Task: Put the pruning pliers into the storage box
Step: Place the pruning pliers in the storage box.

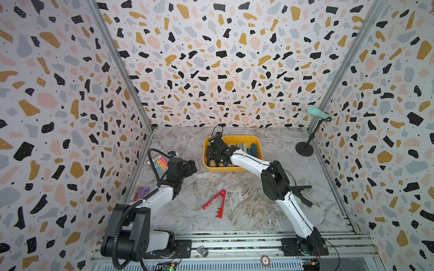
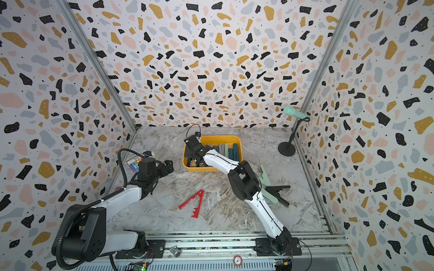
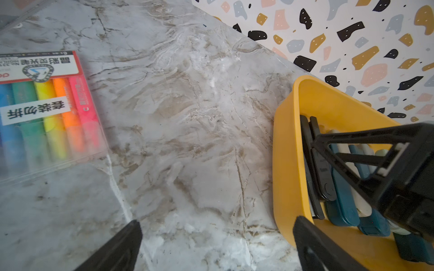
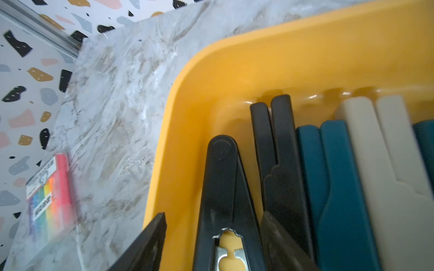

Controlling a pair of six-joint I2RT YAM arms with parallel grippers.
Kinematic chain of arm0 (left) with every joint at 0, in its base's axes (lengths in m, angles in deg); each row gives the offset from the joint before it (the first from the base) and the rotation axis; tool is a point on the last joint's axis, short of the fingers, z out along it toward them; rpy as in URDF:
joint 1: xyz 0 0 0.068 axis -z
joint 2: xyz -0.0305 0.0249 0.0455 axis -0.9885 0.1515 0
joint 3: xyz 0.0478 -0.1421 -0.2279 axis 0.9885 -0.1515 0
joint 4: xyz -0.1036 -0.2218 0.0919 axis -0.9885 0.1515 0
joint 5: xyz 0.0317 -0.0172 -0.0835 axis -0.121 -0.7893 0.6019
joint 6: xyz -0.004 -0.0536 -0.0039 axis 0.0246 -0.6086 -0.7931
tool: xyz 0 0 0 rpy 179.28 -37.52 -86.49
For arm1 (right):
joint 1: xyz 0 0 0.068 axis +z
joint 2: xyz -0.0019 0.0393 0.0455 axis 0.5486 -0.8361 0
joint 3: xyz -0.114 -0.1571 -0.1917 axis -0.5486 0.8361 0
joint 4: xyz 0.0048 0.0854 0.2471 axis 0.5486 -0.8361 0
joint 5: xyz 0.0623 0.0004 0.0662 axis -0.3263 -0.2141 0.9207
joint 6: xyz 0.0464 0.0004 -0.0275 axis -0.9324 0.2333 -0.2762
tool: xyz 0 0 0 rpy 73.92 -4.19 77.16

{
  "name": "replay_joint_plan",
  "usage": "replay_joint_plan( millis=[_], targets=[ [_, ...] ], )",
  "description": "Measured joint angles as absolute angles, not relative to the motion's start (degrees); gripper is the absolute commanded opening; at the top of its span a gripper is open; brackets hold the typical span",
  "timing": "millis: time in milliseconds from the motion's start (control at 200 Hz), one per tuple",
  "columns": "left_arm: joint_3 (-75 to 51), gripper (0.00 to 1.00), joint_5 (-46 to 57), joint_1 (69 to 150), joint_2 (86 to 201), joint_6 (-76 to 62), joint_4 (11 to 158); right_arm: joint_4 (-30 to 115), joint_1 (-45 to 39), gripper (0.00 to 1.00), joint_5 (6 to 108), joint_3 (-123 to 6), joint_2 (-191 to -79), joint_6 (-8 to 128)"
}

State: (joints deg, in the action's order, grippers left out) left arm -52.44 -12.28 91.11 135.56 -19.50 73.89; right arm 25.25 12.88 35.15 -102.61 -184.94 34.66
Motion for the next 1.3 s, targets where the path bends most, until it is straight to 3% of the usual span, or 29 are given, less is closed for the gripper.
replay_joint_plan(
  millis=[425, 806, 1126, 1301],
  targets=[
    [-52.4, 0.99, -16.7, 101.8, 129.6, -14.1, 78.6, 39.1, 9.1, 0.74, 32.6, -71.4, -155.4, 44.0],
    [-48.3, 1.00, -16.7, 118.9, 133.1, -10.6, 89.6, 42.0, -0.3, 0.76, 29.1, -45.3, -135.3, 51.1],
    [-40.1, 1.00, -18.7, 125.6, 140.5, -9.7, 91.9, 36.4, -15.2, 0.79, 33.0, -35.4, -127.1, 55.8],
    [-38.3, 1.00, -18.4, 126.4, 143.7, -9.3, 90.7, 33.5, -24.2, 0.91, 40.8, -29.6, -127.0, 58.8]
  ],
)
